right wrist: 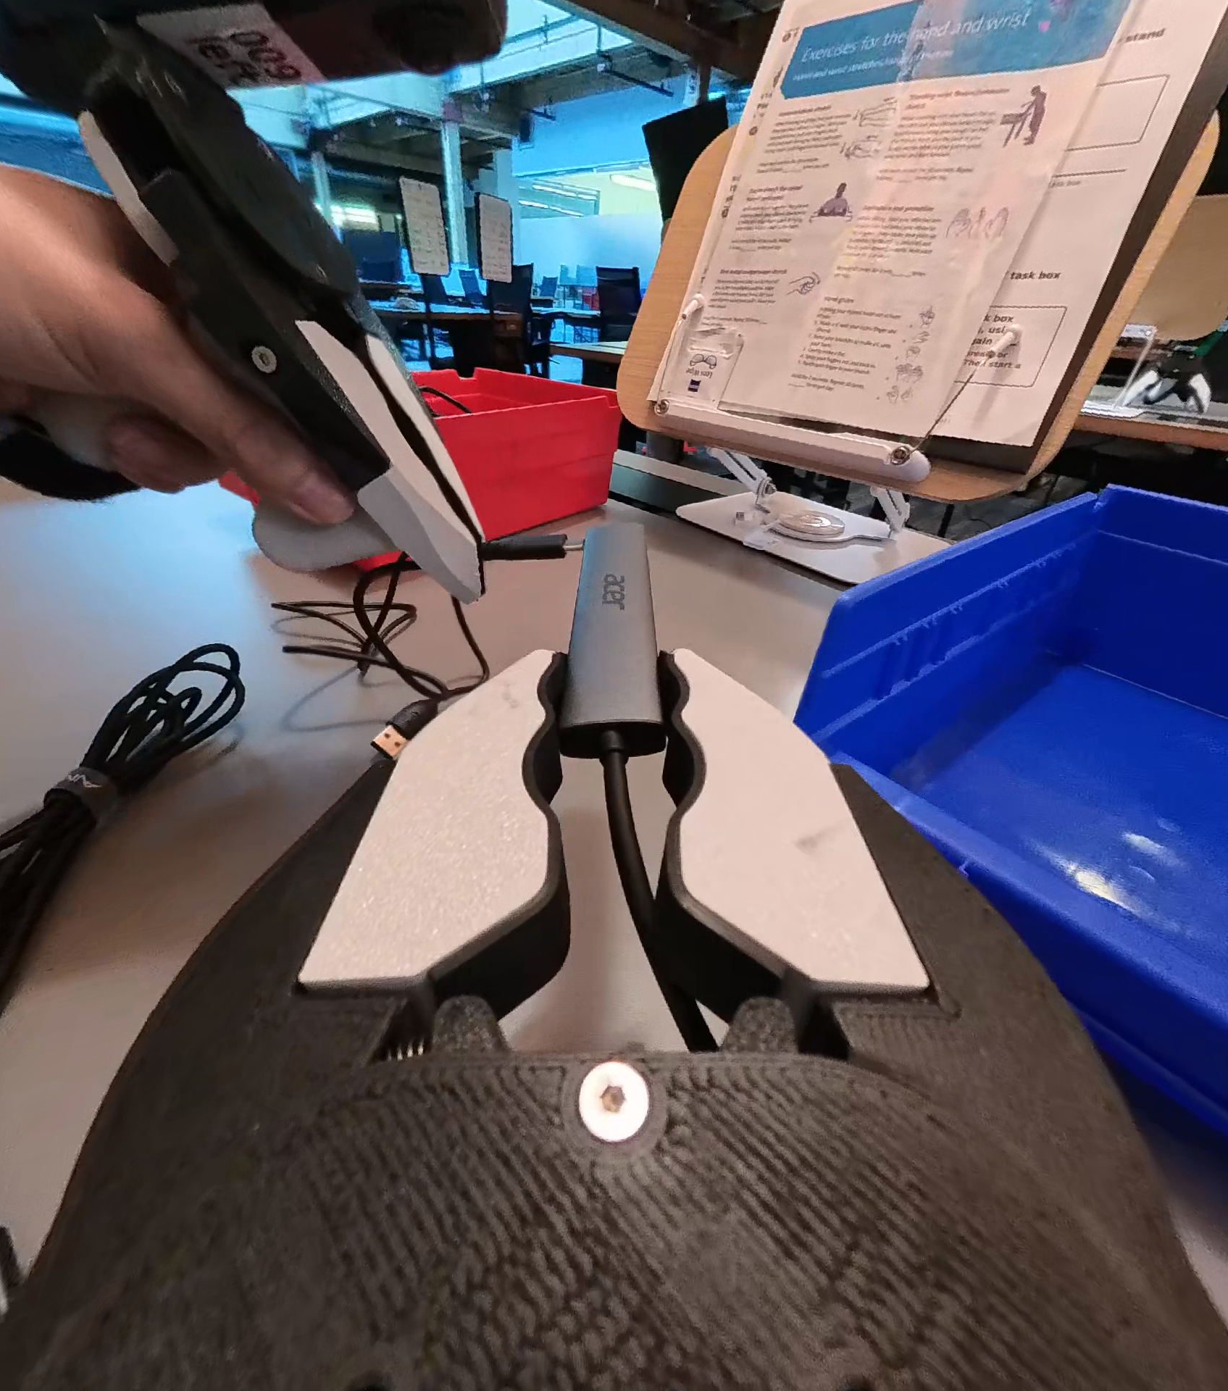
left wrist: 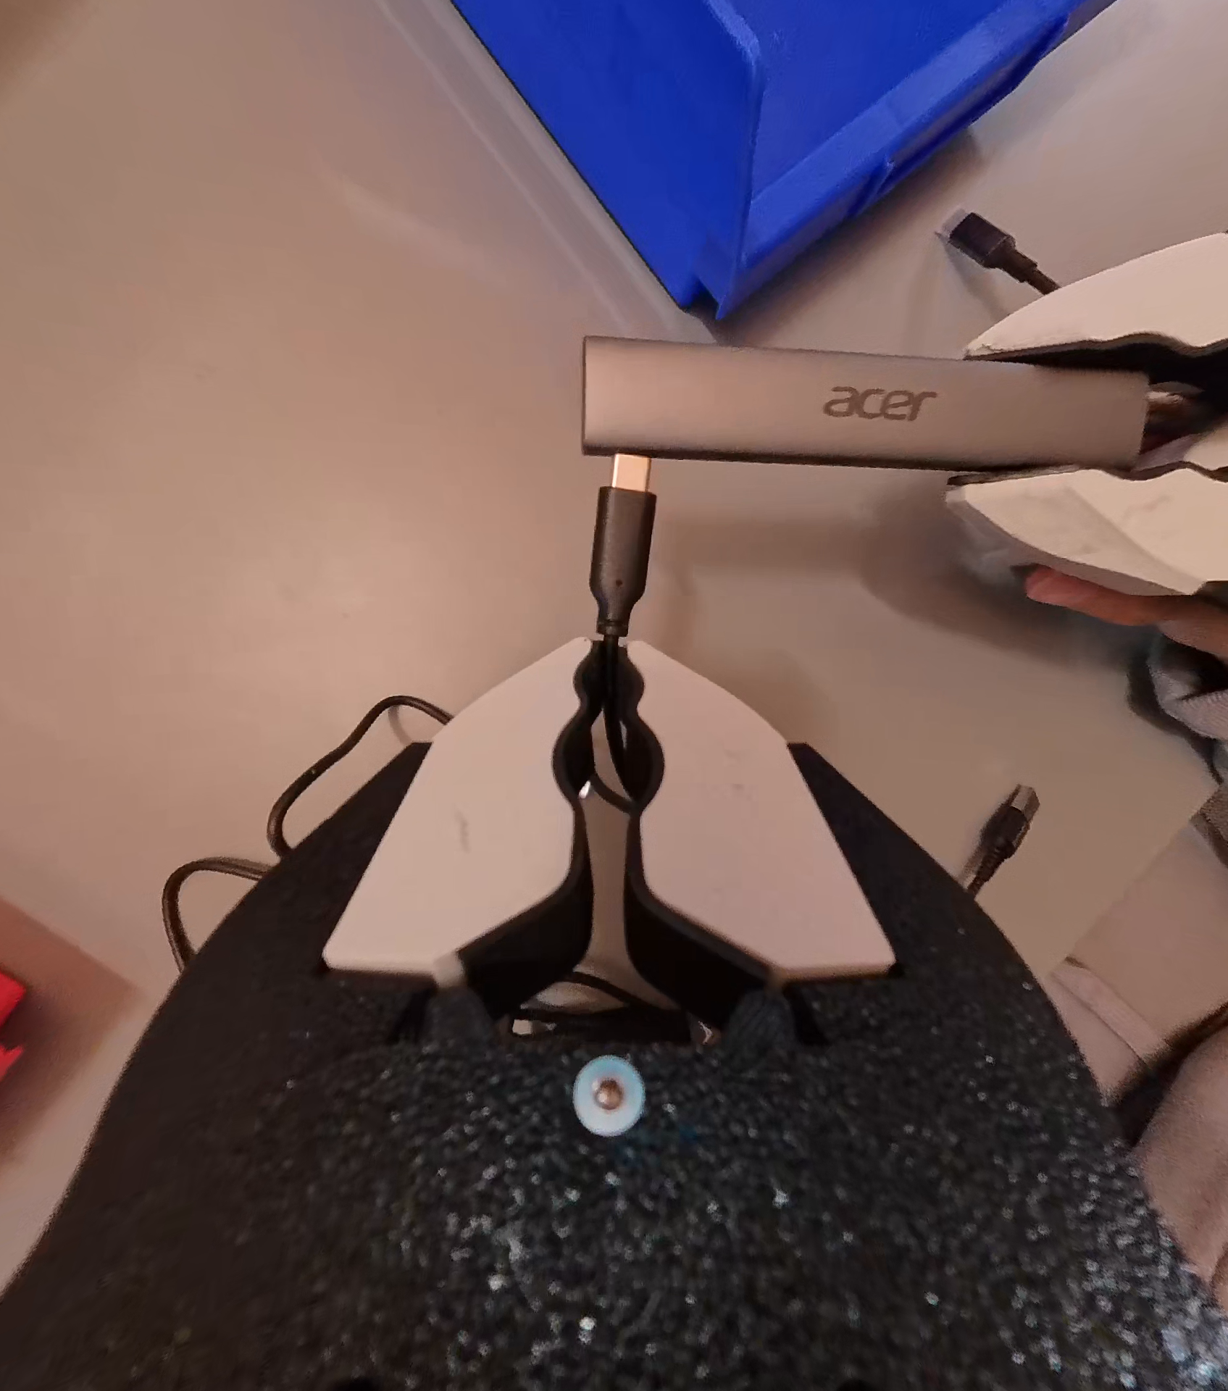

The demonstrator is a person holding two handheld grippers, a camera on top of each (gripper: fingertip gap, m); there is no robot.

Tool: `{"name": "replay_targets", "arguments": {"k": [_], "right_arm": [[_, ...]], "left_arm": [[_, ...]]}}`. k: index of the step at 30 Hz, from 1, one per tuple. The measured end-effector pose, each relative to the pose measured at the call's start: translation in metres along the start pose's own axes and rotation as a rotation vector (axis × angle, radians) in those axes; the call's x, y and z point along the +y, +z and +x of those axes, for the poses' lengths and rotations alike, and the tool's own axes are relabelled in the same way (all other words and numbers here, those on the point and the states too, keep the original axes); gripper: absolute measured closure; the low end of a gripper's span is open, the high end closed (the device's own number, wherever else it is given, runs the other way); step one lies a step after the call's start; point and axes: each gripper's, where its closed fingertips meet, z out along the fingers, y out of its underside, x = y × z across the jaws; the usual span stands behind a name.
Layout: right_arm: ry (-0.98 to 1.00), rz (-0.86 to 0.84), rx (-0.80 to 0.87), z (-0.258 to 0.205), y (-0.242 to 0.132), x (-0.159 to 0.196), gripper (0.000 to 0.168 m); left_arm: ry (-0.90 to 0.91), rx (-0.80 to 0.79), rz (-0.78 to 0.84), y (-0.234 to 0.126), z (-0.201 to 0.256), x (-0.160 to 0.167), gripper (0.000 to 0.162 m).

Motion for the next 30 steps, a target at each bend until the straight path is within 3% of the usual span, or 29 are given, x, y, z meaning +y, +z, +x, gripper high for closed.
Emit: {"name": "replay_targets", "arguments": {"k": [30], "right_arm": [[-0.057, -0.036, 0.038, -0.0012, 0.0039, 0.0044, 0.145]], "left_arm": [[-0.015, -0.014, 0.045, 0.0050, -0.0018, -0.0001, 0.160]]}}
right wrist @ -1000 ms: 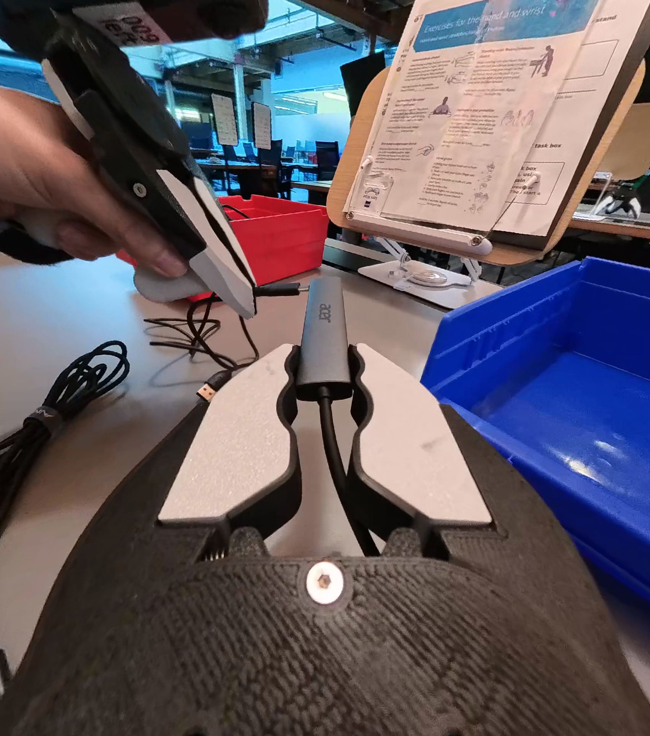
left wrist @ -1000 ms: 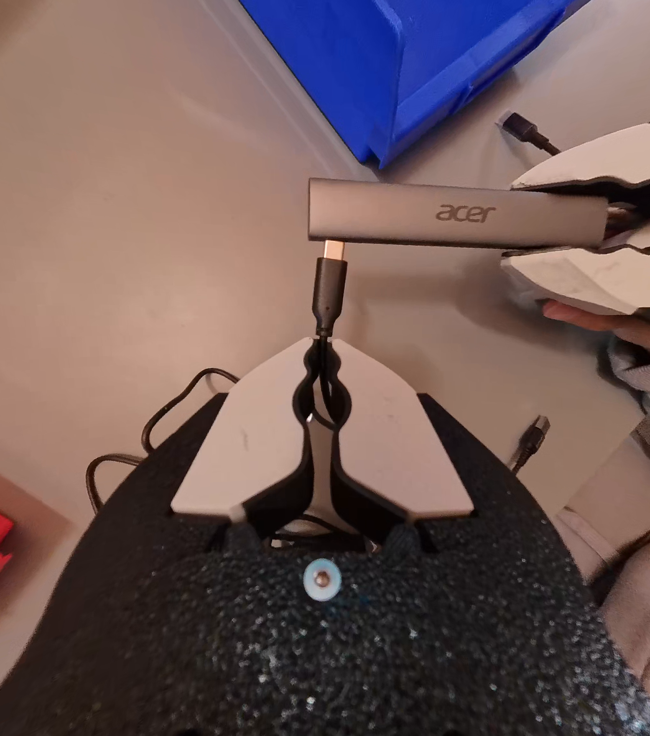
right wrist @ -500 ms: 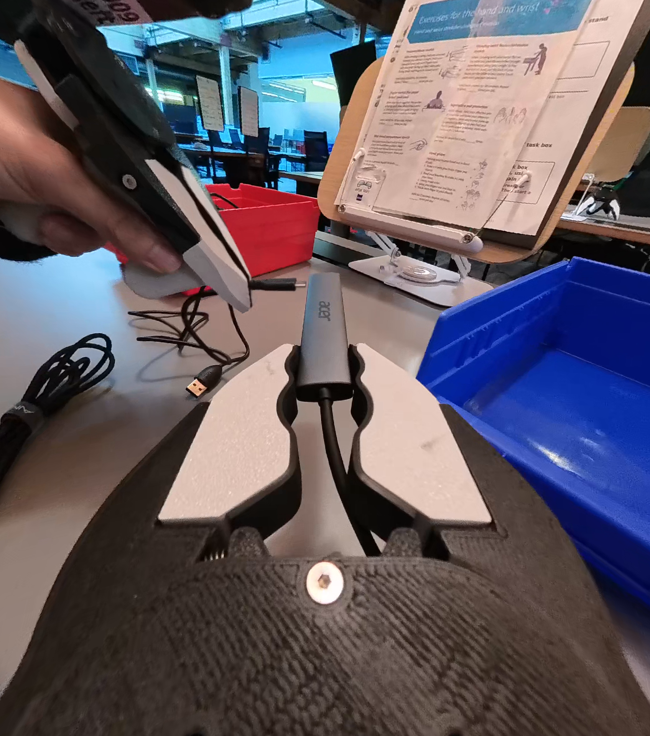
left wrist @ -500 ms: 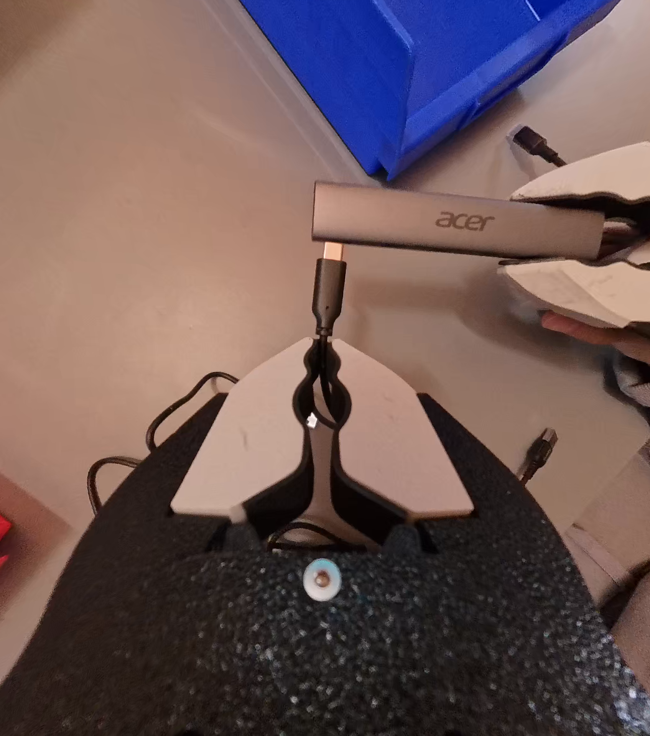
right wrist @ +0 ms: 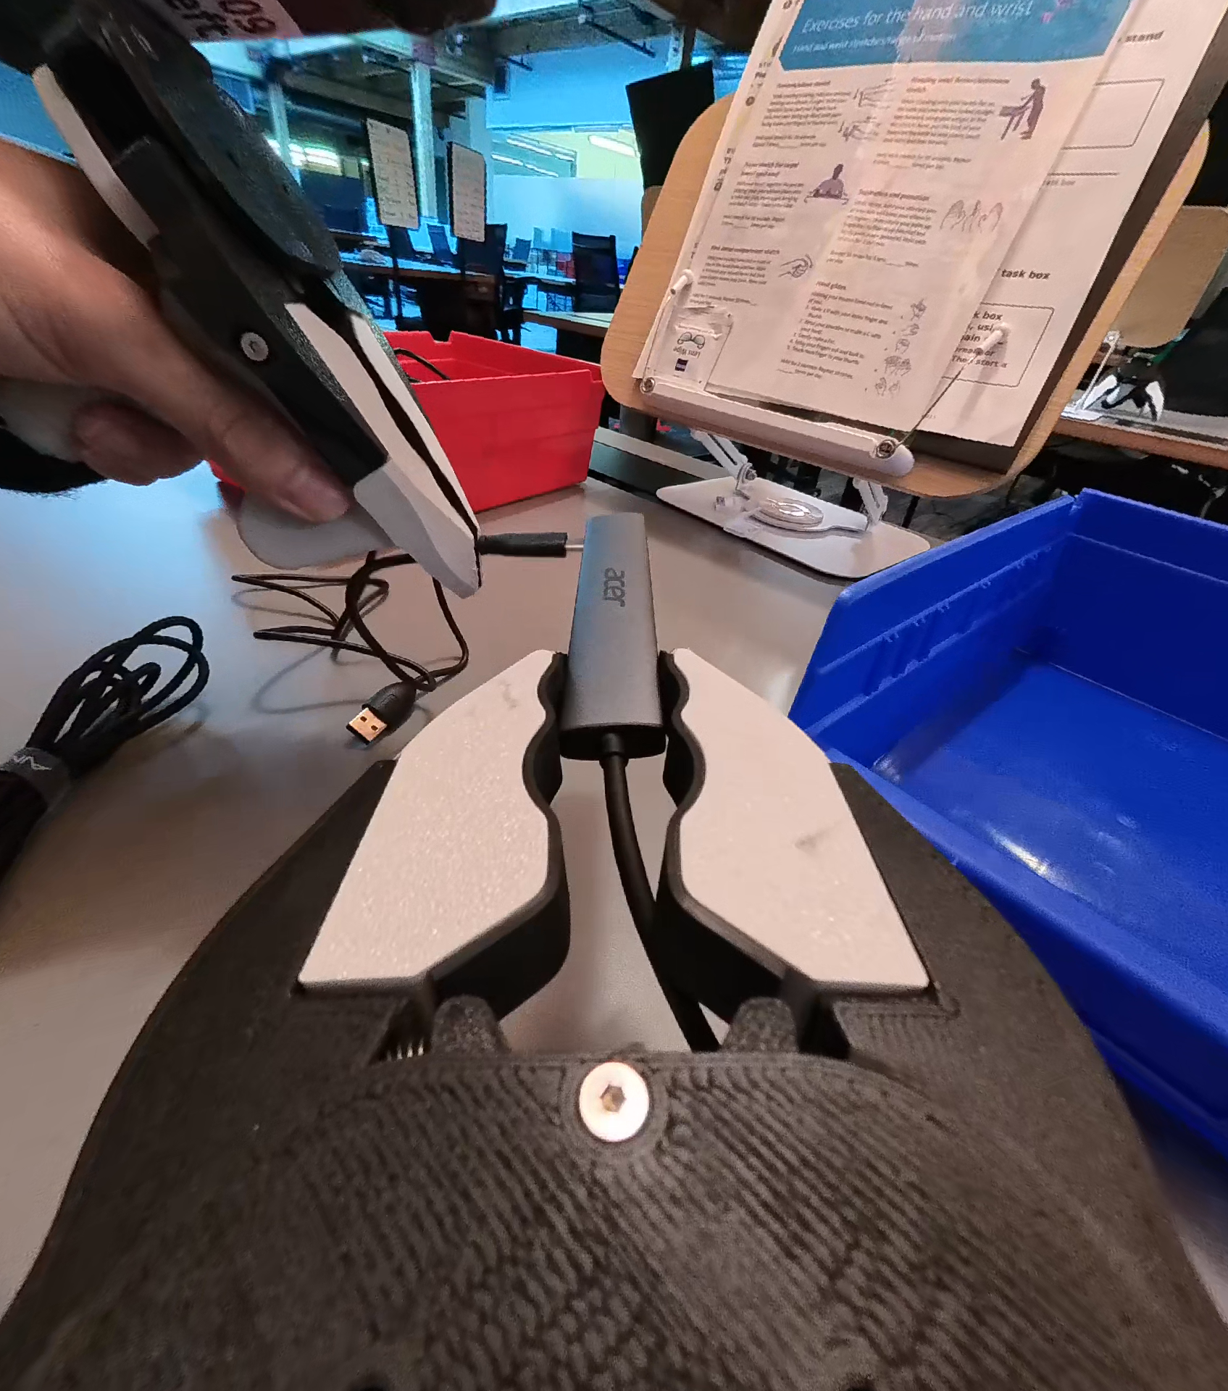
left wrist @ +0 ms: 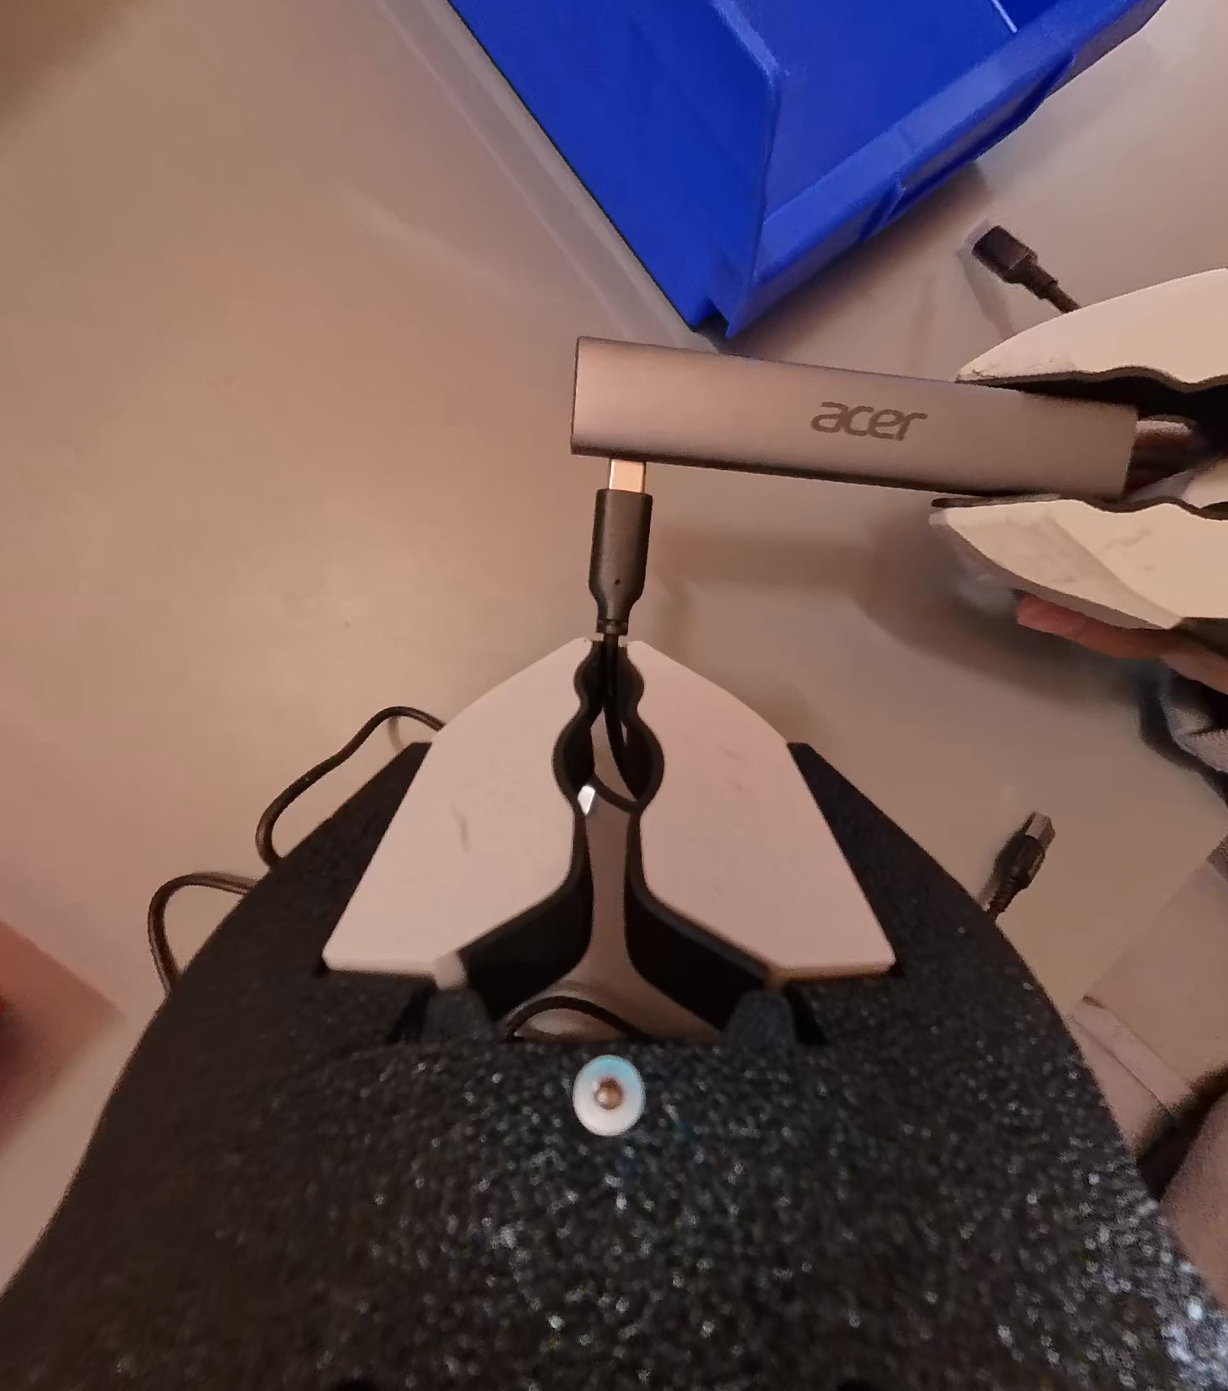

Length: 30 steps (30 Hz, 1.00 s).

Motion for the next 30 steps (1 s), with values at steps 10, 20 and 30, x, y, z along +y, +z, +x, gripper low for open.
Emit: {"name": "replay_targets", "arguments": {"k": [10, 20, 30], "right_arm": [[-0.004, -0.012, -0.007, -0.001, 0.001, 0.002, 0.145], [-0.020, -0.018, -0.007, -0.003, 0.002, 0.002, 0.145], [0.071, 0.026, -0.017, 0.005, -0.003, -0.003, 0.145]], "left_arm": [[0.021, -0.031, -0.001, -0.003, -0.002, 0.000, 0.160], [0.003, -0.065, 0.035, -0.004, -0.007, -0.002, 0.160], [0.198, -0.119, 0.371, -0.011, -0.001, -0.029, 0.159]]}}
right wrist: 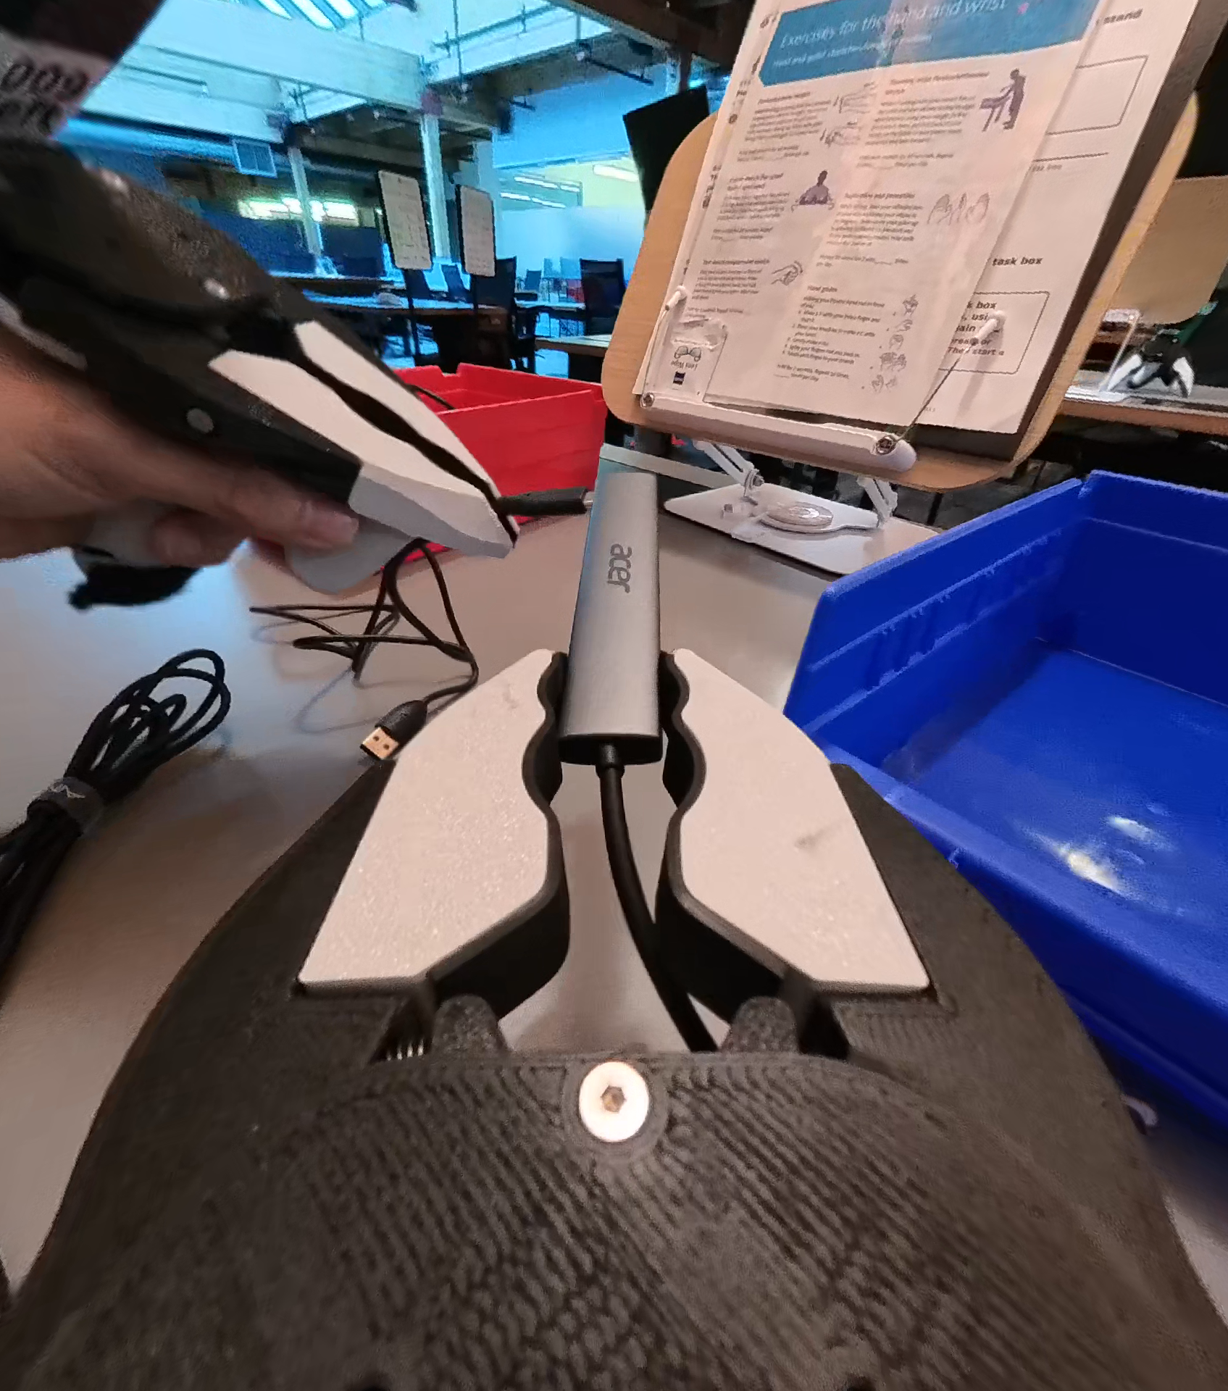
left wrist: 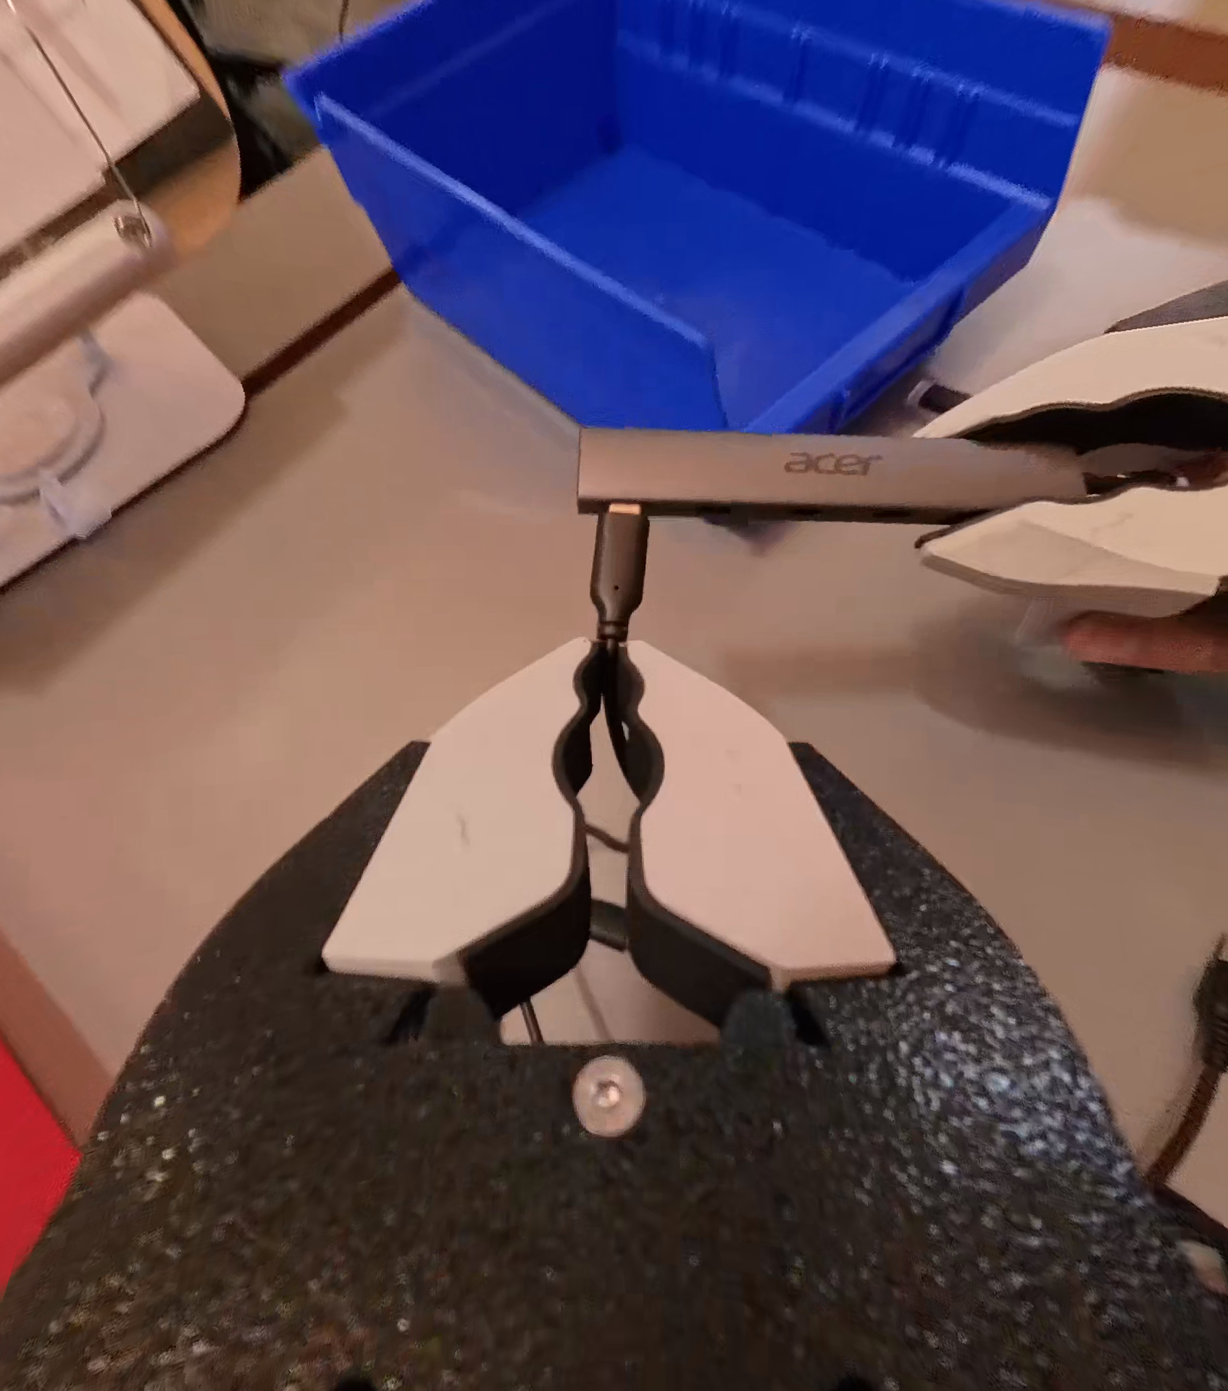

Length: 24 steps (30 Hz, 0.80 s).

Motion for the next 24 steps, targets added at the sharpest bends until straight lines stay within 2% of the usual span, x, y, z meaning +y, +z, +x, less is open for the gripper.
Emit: {"name": "replay_targets", "arguments": {"k": [8, 15, 17, 20, 24], "right_arm": [[0.022, 0.016, -0.001, 0.002, -0.002, -0.002, 0.145], [0.022, 0.023, -0.001, 0.002, -0.002, -0.003, 0.145], [0.006, 0.015, 0.000, 0.000, -0.002, -0.002, 0.145], [-0.025, -0.005, -0.031, -0.006, 0.000, 0.000, 0.145], [-0.043, -0.012, -0.028, -0.008, 0.001, 0.001, 0.145]], "left_arm": [[0.015, 0.005, 0.197, 0.003, -0.001, -0.008, 0.148], [0.014, 0.028, 0.263, 0.004, 0.000, -0.008, 0.139], [0.018, 0.073, 0.265, 0.005, 0.006, -0.008, 0.140], [0.032, 0.040, 0.258, 0.007, 0.004, -0.008, 0.149], [0.039, 0.014, 0.250, 0.008, 0.004, -0.010, 0.150]]}}
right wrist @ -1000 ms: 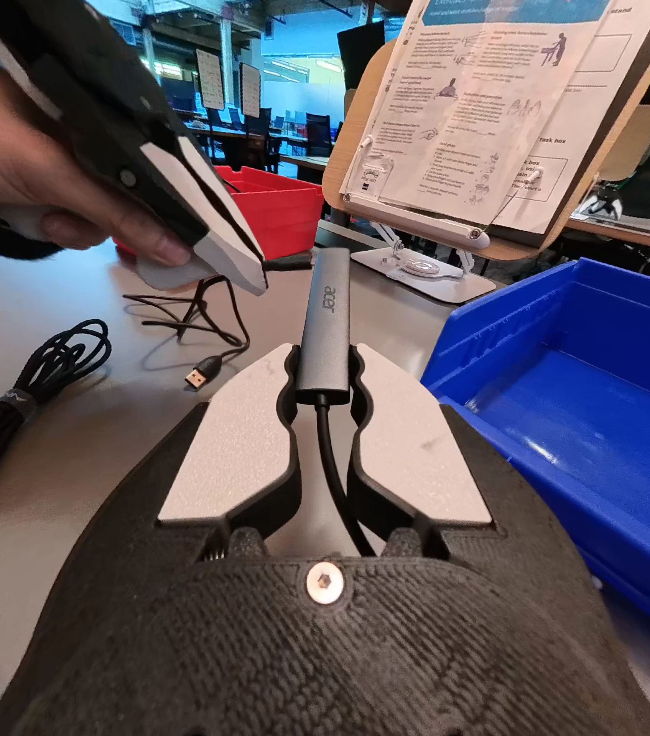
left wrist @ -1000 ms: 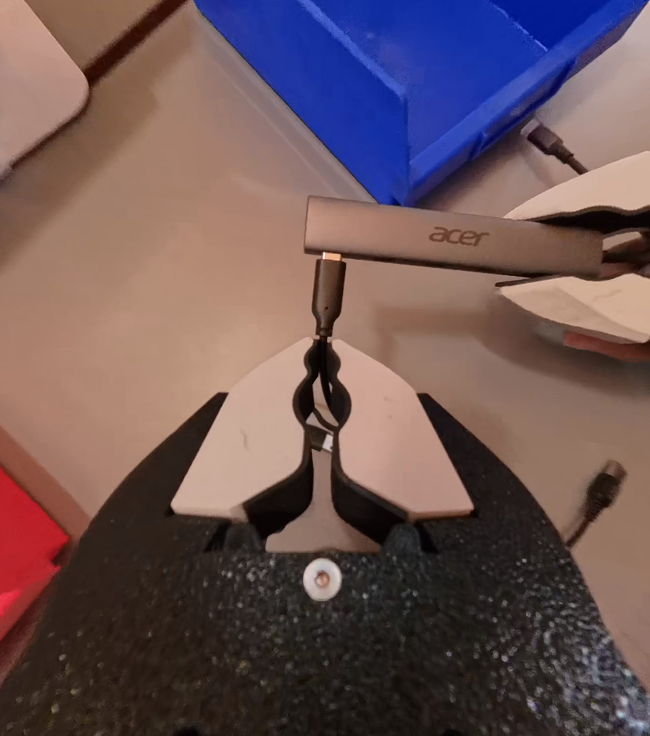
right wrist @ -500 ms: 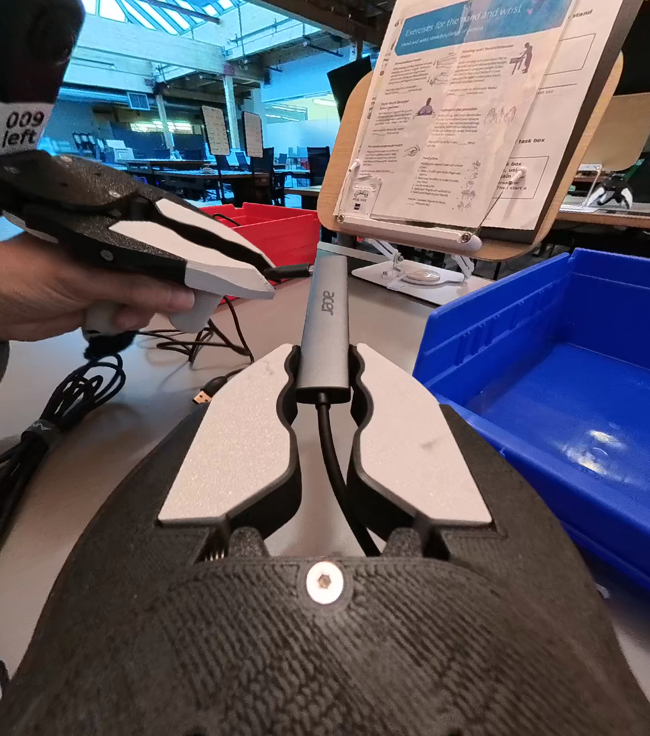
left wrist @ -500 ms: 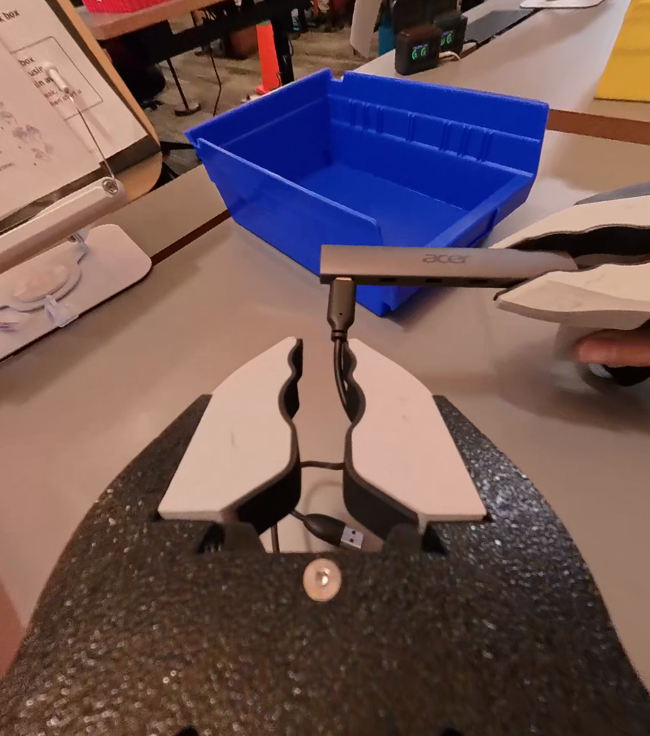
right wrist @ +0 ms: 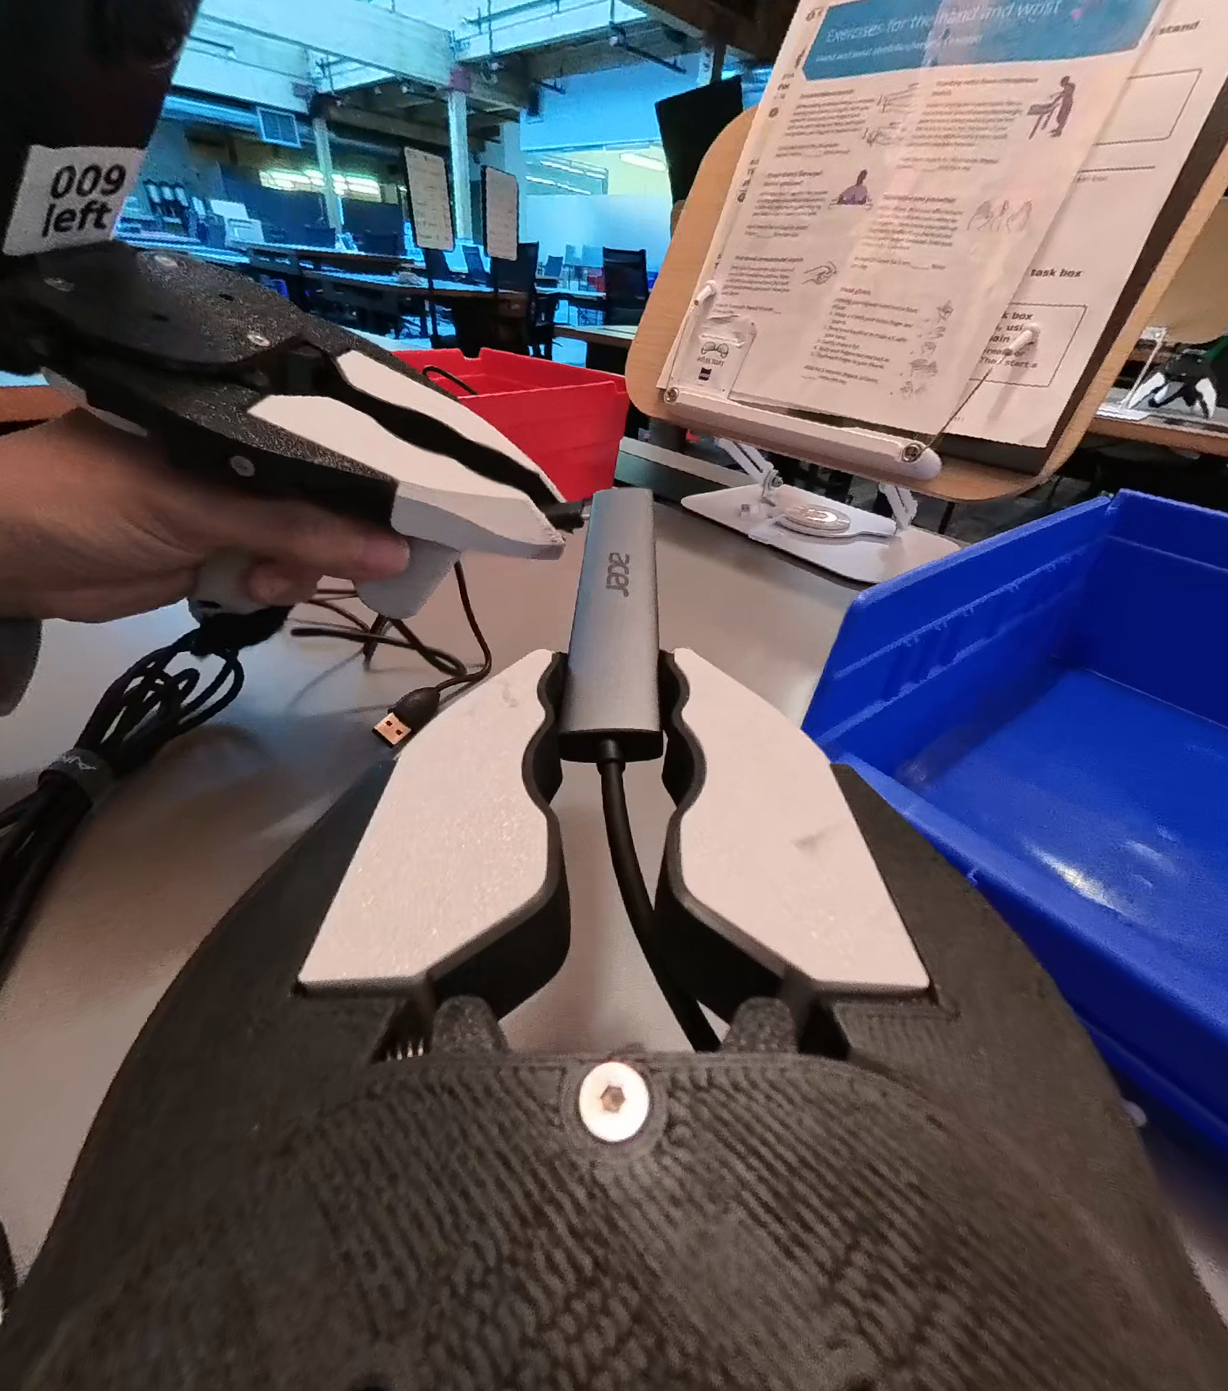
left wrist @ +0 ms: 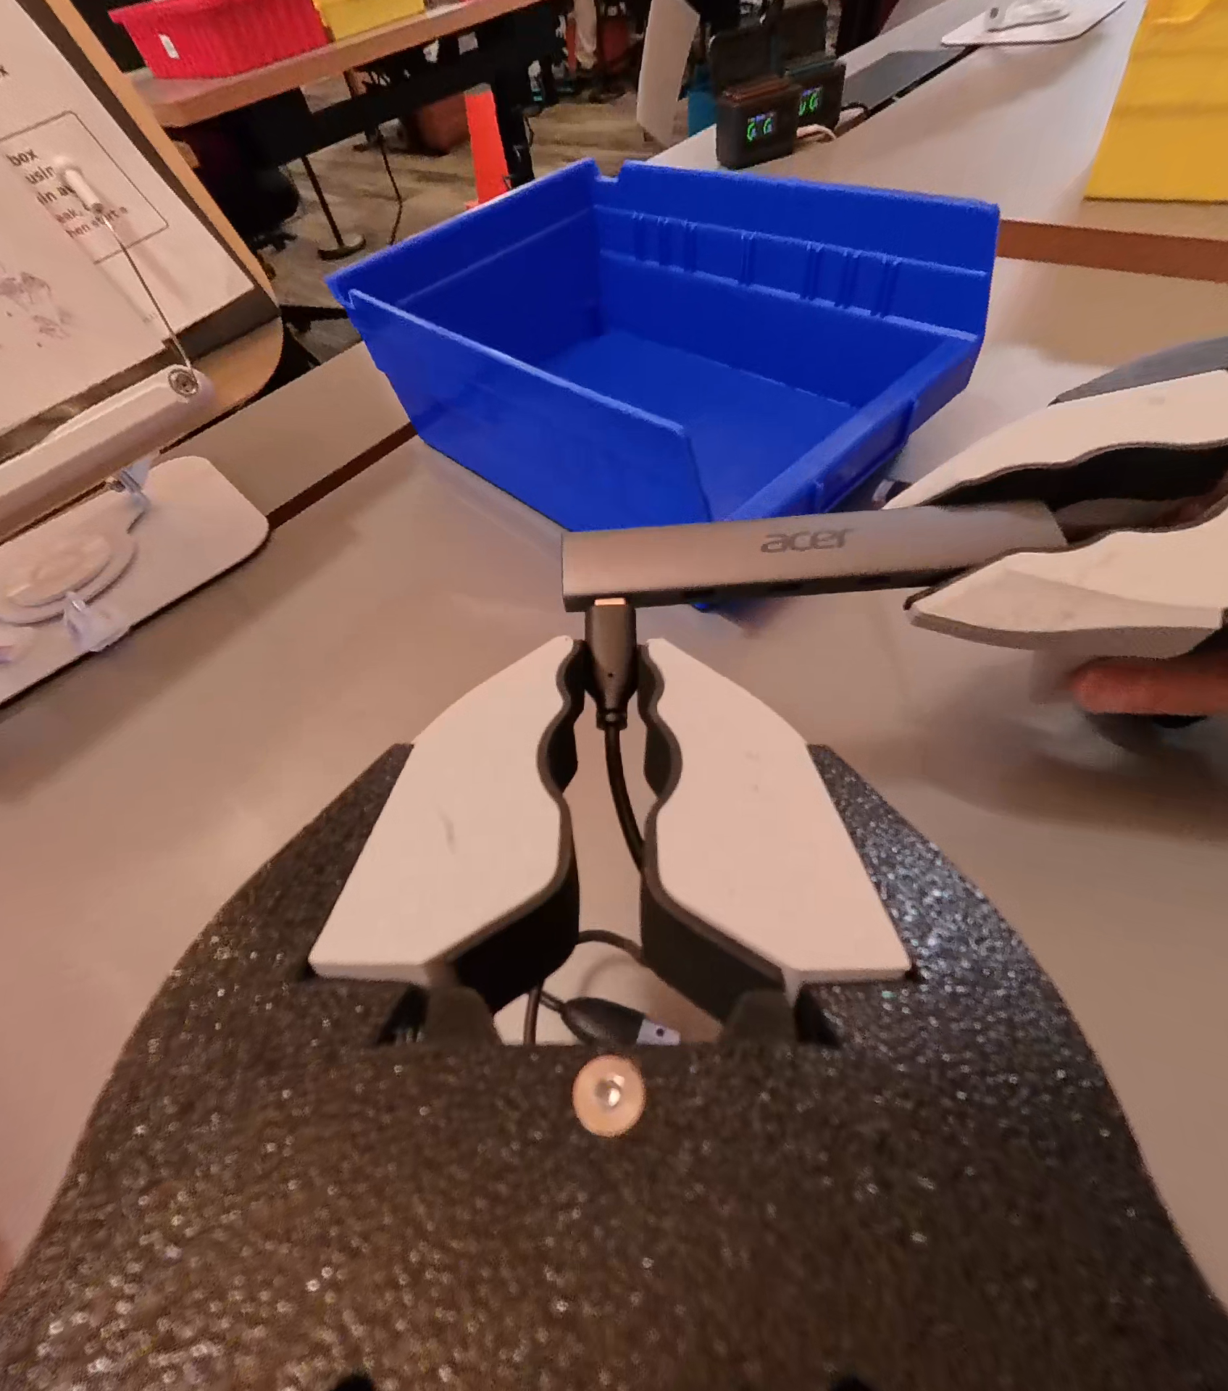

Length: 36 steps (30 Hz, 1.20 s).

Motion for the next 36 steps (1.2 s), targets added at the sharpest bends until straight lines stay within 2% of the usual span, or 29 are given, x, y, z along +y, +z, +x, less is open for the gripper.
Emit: {"name": "replay_targets", "arguments": {"k": [7, 13, 17, 26, 30, 34, 36], "right_arm": [[0.053, 0.042, -0.058, -0.001, -0.005, -0.005, 0.144], [0.006, 0.027, -0.032, -0.003, -0.003, -0.003, 0.144], [-0.031, -0.005, -0.026, -0.006, -0.002, 0.001, 0.143], [-0.139, -0.057, -0.009, -0.014, 0.003, 0.008, 0.142], [-0.131, -0.044, -0.024, -0.015, 0.001, 0.006, 0.141], [-0.156, -0.058, -0.032, -0.018, 0.003, 0.008, 0.141], [-0.143, -0.038, -0.038, -0.018, 0.001, 0.005, 0.140]], "left_arm": [[0.055, -0.029, -0.030, -0.004, 0.002, -0.007, 0.149], [0.108, -0.101, -0.114, -0.005, 0.000, -0.011, 0.150], [0.112, -0.105, -0.113, -0.005, -0.001, -0.016, 0.150], [0.249, -0.180, -0.226, -0.004, -0.007, 0.005, 0.150], [0.156, -0.127, -0.194, -0.002, -0.005, 0.006, 0.150], [0.252, -0.146, -0.227, -0.001, -0.007, 0.013, 0.150], [0.133, -0.095, -0.169, 0.000, -0.005, 0.011, 0.151]]}}
